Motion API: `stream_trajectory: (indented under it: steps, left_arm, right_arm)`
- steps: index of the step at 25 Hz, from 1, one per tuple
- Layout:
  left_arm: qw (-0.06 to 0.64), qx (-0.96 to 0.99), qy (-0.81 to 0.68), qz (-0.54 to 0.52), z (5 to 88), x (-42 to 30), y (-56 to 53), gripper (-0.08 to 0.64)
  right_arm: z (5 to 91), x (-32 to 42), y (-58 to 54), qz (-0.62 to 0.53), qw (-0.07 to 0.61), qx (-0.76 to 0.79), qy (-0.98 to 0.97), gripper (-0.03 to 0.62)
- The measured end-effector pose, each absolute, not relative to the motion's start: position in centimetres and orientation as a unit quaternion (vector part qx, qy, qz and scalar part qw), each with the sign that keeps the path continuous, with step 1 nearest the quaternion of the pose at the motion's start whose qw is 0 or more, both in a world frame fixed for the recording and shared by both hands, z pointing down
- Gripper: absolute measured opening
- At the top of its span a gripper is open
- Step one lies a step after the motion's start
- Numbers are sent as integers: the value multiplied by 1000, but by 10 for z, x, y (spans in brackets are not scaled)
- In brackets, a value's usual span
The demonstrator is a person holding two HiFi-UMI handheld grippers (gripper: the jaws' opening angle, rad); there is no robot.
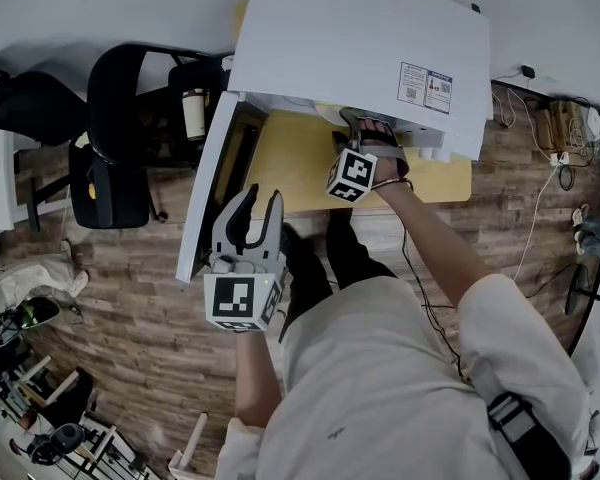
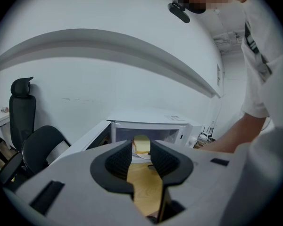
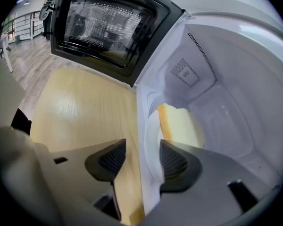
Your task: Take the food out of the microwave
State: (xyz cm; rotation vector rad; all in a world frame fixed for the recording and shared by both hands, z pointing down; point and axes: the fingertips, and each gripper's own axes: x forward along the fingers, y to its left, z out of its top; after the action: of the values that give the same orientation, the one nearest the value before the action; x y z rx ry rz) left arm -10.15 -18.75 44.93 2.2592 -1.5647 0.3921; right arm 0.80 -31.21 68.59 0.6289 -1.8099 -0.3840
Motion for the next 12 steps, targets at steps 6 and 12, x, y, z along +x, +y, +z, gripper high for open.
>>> stream_trajectory:
  steps: [6,12]
  left_arm:
    - [180,800,-555,139,449,-103,-182,117]
    - [179,800,-555,138,446,-103,-176,117]
  right_arm:
    - [683,9,-312,-166,560,275,-764,192]
    - [680,13,-314,-177,562,286,-755,143]
